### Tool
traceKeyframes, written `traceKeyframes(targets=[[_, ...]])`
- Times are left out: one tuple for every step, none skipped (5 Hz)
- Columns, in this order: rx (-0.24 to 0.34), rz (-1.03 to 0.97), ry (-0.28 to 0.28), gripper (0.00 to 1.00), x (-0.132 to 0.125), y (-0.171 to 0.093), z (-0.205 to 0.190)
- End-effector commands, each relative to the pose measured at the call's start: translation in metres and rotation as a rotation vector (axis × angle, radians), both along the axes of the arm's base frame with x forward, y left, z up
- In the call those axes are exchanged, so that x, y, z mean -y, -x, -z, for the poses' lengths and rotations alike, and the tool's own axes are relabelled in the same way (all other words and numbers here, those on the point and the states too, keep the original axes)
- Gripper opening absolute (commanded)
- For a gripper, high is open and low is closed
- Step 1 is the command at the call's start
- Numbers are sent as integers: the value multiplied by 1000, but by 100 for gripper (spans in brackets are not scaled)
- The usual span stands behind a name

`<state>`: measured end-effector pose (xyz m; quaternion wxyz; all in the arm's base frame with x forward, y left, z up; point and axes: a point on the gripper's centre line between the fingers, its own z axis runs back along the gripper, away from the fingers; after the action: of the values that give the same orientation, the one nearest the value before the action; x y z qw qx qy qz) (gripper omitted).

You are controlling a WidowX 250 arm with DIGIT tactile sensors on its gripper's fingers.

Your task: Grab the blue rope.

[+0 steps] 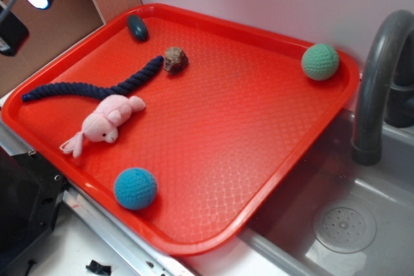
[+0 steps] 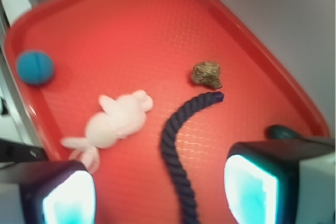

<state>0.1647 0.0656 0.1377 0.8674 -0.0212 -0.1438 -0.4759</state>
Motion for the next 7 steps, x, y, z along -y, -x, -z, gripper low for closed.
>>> traceKeyframes(targets=[[-19, 1, -122, 100, -13, -19, 52], [-66, 3, -147, 100, -17, -19, 72], [-131, 4, -113, 100, -17, -19, 108], [-161, 25, -182, 100, -9, -21, 120], [-195, 27, -222, 100, -8, -23, 129], [-191, 59, -241, 0, -3, -21, 129], [-207, 61, -266, 0, -4, -22, 130]])
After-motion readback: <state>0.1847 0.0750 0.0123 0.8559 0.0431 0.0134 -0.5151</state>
